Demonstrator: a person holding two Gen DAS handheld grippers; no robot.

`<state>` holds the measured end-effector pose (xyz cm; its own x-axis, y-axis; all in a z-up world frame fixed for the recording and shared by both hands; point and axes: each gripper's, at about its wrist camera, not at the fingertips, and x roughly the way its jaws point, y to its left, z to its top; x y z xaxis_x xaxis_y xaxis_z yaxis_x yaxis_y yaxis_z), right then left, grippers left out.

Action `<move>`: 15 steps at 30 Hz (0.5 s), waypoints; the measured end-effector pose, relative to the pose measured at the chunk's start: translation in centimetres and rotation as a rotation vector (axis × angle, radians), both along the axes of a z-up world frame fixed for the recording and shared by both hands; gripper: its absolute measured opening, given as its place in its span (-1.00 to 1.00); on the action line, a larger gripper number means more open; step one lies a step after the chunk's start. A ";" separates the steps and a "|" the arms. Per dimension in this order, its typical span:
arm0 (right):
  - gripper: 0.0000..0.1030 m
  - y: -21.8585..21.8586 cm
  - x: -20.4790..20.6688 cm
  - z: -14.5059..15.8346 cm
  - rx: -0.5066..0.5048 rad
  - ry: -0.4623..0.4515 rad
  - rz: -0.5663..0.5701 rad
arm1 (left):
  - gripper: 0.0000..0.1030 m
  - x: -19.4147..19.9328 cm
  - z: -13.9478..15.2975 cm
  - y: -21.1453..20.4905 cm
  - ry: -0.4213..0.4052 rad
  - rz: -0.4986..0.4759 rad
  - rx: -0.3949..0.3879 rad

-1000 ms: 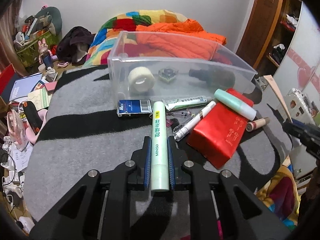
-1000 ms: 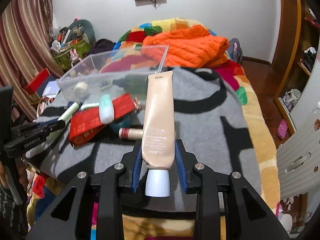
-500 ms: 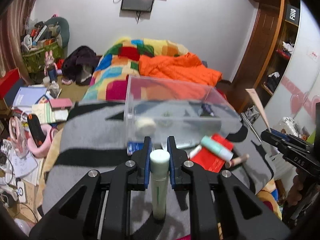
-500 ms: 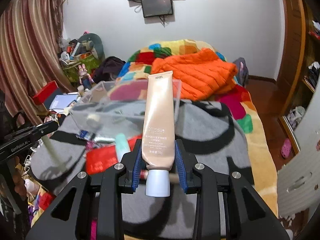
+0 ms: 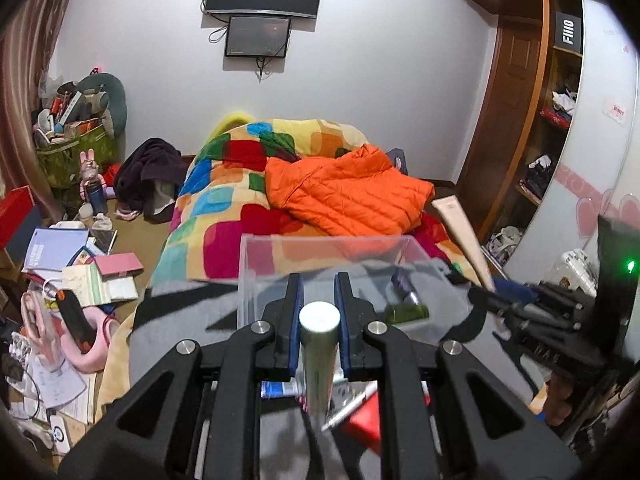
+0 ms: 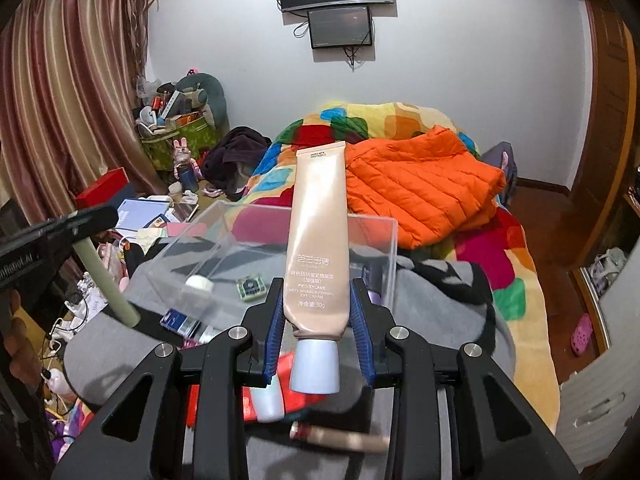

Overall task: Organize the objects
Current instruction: 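Carry the highlighter and beige tube into the clear box and open both grippers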

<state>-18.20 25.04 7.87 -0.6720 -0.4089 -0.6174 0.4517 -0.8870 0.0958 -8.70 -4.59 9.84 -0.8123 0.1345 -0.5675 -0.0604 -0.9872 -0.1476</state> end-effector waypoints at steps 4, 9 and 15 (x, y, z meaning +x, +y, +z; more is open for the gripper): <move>-0.45 -0.5 -2.1 -0.2 -0.014 -0.018 0.001 | -0.72 -2.1 0.7 0.0 0.010 0.014 0.002; -0.45 -1.7 -4.1 -0.5 0.006 -0.024 -0.008 | -0.72 -4.7 0.2 0.0 0.002 0.038 0.006; -0.45 -3.4 -6.2 -2.7 0.049 -0.073 0.004 | -0.72 -7.7 -3.2 0.2 -0.077 0.044 0.021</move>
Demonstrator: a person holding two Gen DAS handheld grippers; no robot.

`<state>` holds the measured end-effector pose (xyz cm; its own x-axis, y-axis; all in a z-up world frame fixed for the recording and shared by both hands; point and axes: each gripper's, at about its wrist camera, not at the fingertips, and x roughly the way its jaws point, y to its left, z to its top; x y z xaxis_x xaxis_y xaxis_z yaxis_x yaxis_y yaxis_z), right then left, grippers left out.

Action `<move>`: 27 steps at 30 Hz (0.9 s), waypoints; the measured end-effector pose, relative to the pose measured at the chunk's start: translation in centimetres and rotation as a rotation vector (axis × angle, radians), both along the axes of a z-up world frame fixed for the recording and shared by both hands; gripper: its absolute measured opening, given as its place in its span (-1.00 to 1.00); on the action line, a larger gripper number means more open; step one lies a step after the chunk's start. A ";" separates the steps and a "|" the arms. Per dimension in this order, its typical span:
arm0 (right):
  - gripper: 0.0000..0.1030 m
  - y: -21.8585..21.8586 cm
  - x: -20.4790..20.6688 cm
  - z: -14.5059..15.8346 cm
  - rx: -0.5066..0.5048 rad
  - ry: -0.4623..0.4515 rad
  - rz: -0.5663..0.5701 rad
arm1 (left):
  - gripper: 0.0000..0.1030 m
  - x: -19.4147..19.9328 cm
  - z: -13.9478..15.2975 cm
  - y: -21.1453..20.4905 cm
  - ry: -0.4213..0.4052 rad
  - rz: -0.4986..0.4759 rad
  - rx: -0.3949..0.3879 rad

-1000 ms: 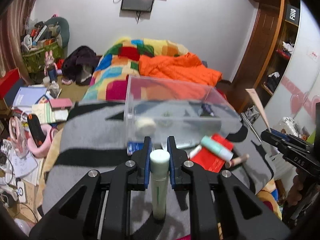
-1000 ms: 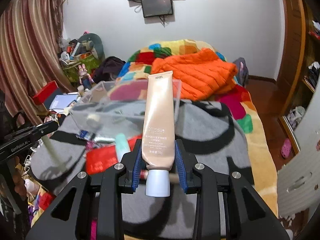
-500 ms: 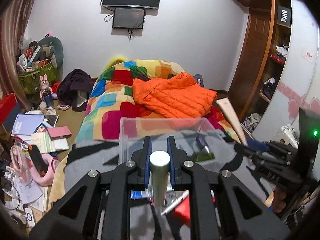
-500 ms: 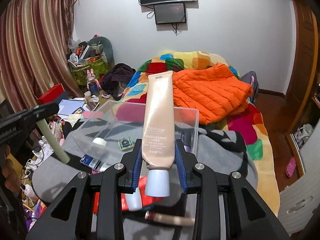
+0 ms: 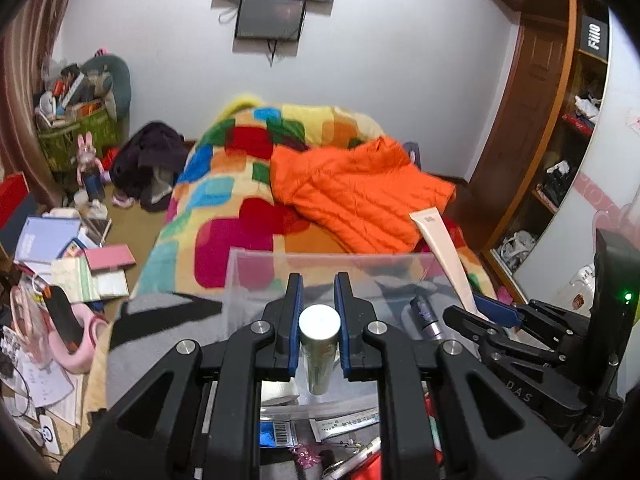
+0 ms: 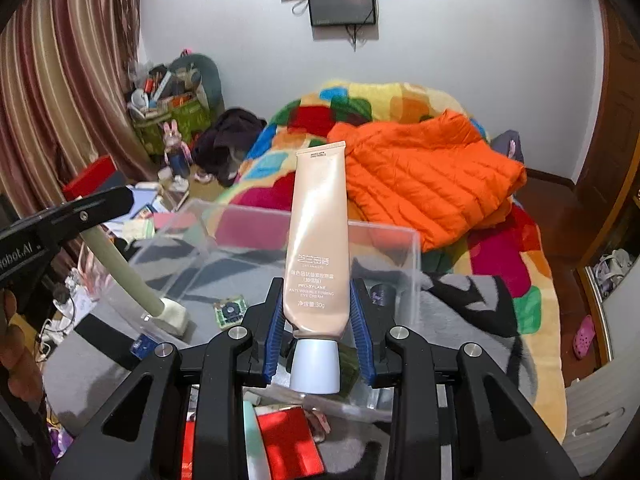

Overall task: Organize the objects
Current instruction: 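Carry the highlighter and beige tube into the clear box and open both grippers, then move the left gripper to the mint bottle while the right reaches the beige cylinder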

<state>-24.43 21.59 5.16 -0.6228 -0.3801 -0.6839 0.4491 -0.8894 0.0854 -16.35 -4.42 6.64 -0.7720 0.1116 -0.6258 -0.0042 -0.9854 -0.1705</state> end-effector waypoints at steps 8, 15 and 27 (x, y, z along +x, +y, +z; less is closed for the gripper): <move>-0.45 -1.5 -1.5 -2.7 0.039 -0.072 0.028 | -0.72 -1.6 -3.6 -0.1 -0.089 -0.013 0.030; -0.41 -2.0 -1.2 -2.8 0.063 -0.096 0.062 | -0.71 -0.3 -3.0 0.2 -0.078 -0.037 0.034; -0.08 1.3 3.6 1.7 0.011 0.019 0.067 | -0.02 5.6 0.5 1.8 0.034 -0.072 -0.040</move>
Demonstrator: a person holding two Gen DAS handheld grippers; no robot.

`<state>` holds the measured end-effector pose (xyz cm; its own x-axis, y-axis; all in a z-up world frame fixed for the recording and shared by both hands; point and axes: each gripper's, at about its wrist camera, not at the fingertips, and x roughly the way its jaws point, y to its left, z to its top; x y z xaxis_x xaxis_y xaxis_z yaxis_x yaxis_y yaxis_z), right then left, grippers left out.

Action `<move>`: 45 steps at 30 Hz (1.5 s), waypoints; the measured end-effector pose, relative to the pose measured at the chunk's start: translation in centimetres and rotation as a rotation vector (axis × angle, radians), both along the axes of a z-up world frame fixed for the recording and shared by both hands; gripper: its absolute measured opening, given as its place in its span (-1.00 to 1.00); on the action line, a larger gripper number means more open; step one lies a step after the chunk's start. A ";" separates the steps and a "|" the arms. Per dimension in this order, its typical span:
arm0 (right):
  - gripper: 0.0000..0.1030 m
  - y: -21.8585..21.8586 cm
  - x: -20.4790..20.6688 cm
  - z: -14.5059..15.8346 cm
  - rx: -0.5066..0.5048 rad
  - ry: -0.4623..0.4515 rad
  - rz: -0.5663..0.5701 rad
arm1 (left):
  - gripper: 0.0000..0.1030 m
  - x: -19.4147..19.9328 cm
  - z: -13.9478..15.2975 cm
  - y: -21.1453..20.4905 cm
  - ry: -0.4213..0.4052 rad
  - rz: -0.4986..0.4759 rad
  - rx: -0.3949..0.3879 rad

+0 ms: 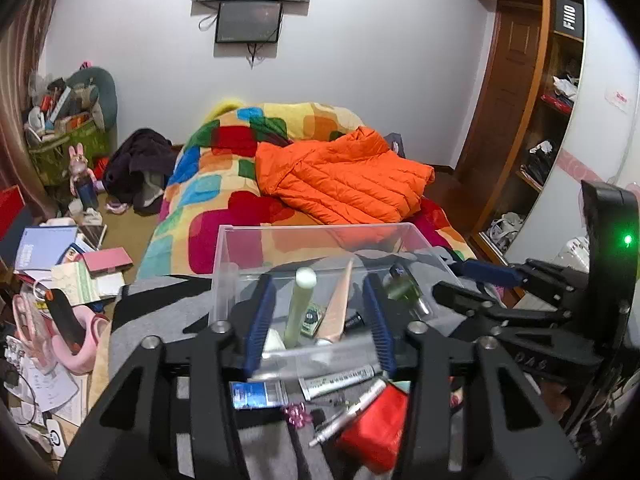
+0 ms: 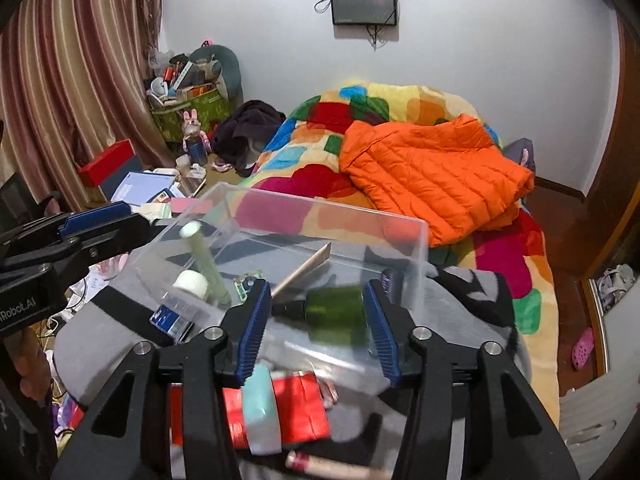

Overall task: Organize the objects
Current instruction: 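Move the left gripper to the mint bottle while the right reaches the beige cylinder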

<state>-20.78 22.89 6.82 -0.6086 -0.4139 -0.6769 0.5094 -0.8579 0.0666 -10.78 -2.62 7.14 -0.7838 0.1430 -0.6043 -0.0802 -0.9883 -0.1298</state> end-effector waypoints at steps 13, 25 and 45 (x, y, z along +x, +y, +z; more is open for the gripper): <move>0.21 4.8 4.9 -3.5 0.064 -0.042 -0.052 | 0.35 3.4 -4.7 4.5 -0.125 -0.119 -0.025; 0.29 6.5 6.1 -8.6 0.090 -0.173 -0.021 | 0.72 1.9 -8.0 9.7 -0.187 -0.297 -0.118; -0.44 6.6 5.7 -9.6 0.106 -0.167 0.031 | 0.09 0.2 -10.1 10.1 -0.200 -0.372 -0.137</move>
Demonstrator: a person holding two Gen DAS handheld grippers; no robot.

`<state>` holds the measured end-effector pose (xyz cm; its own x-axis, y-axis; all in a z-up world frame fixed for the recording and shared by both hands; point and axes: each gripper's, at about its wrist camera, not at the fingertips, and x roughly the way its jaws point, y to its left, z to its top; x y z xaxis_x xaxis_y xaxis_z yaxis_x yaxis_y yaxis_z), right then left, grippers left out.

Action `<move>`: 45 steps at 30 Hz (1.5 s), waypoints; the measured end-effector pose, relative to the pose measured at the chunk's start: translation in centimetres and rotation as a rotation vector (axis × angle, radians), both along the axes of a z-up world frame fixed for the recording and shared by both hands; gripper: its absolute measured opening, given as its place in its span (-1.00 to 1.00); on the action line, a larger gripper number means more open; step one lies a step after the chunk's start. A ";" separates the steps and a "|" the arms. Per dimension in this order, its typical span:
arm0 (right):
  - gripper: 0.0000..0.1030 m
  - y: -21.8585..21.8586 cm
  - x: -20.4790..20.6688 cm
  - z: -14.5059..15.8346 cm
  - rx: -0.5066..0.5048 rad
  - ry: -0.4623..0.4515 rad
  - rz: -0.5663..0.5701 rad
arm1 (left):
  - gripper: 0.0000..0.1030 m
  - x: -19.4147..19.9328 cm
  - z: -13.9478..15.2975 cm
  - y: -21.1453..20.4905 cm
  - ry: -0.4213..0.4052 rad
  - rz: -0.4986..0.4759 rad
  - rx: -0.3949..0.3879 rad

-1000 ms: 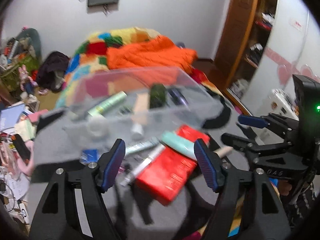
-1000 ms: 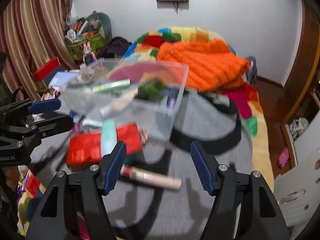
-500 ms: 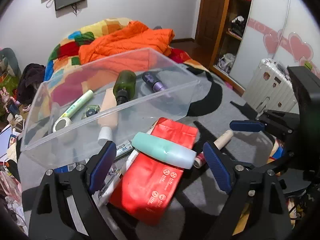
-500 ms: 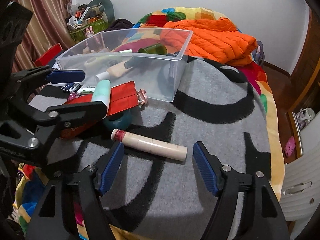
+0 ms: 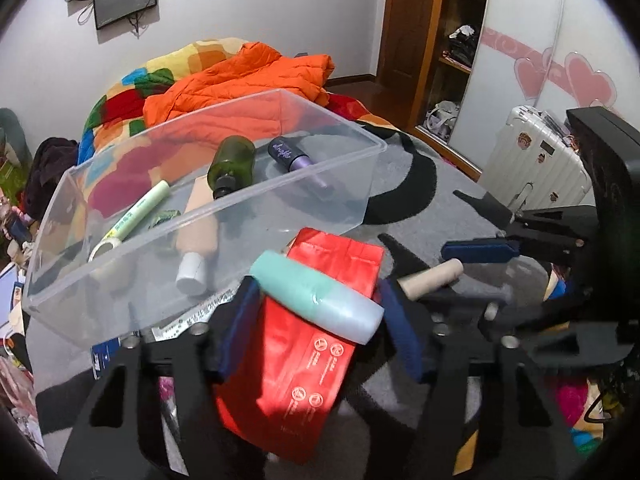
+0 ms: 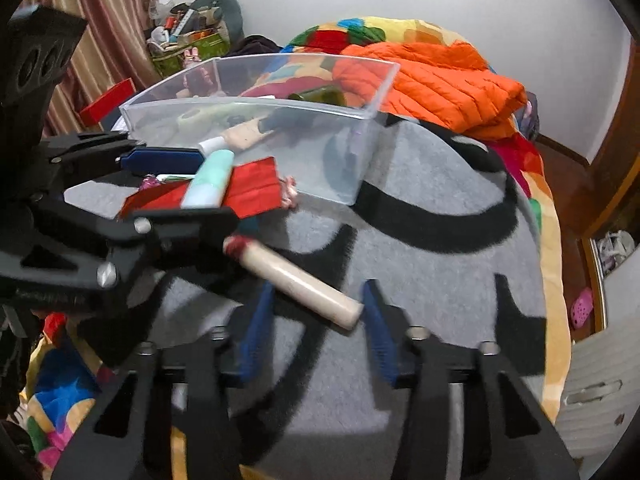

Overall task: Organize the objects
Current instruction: 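Move the left gripper to the mint bottle while the right reaches the beige cylinder, then grasp the mint bottle with the left gripper while the right grasps the red-capped cylinder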

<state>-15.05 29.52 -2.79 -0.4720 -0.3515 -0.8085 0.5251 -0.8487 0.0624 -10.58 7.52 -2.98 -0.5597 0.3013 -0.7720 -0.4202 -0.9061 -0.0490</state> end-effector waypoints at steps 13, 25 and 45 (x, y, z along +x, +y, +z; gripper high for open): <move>-0.71 1.5 2.4 1.3 -0.028 -0.029 0.048 | -0.37 3.1 0.9 -2.5 0.005 0.052 0.036; -0.36 0.0 -0.8 0.3 0.024 0.014 -0.079 | -0.28 1.6 1.4 -2.0 -0.042 0.107 0.050; -0.69 5.4 -4.5 -0.8 0.008 0.030 -0.259 | -0.53 0.9 1.0 -1.6 -0.007 0.181 0.087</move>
<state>-19.52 34.95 -3.64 -0.5689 -0.2093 -0.7953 0.2917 -0.9556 0.0429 -9.65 5.89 -2.01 -0.6052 0.2623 -0.7516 -0.2504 -0.9590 -0.1331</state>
